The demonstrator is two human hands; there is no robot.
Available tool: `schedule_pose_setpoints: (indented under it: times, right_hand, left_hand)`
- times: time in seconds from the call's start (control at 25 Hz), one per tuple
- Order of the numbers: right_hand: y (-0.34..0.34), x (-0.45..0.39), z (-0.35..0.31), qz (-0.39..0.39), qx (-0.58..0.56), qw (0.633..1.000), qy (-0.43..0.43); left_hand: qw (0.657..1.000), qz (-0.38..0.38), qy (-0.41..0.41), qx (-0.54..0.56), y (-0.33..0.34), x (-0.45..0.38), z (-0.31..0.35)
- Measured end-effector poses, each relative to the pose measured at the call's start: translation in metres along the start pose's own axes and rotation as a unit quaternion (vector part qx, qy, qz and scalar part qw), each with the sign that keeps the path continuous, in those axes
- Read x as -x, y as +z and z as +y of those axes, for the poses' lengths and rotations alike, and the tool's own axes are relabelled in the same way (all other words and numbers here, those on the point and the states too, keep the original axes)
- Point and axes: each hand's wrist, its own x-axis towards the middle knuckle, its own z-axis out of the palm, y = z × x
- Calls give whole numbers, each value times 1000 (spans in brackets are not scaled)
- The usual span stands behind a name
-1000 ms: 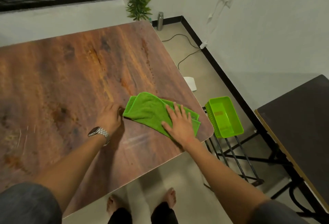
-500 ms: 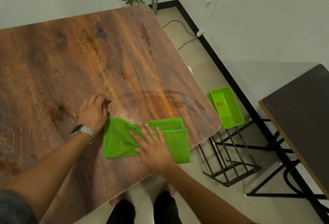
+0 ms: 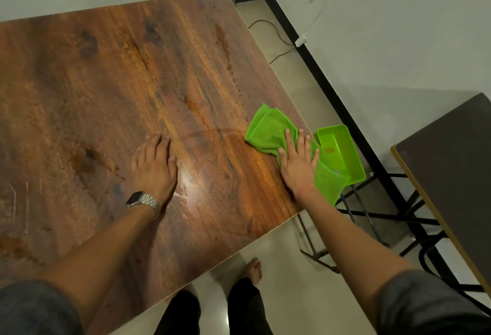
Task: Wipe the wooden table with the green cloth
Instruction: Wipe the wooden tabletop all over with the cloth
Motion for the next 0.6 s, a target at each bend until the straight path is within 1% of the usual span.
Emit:
schedule_pose_setpoints:
  times: [0.04,0.12,0.2,0.28,0.36,0.48,0.52,0.6]
  right_hand:
    - [3,-9,-23,-5,-6,1000,-11]
    - [9,-15,-75,-18,-10,998,-62]
    - [20,1,-126,-32,0,991,-126]
    - [33,33,-154,-40,1,983,-181]
    - [41,67,-151,-42,-1,976,-215]
    - [40,96,-103,-43,8,972,-232]
    - [38,100,-81,-42,15,975,-219]
    - [28,99,-38,-31,39,985,-165]
  left_hand:
    - [1000,0,1,-6,1,1,2]
    - [1000,2,5,-8,0,2,4]
    - [1000,6,4,-9,0,2,3]
    - [1000,11,2,-6,1,2,3]
    - [1000,15,5,-2,0,3,3]
    - [1000,5,18,-11,-2,4,4]
    - [1000,0,18,-17,-3,4,5]
    - [999,-12,17,-24,-4,3,5]
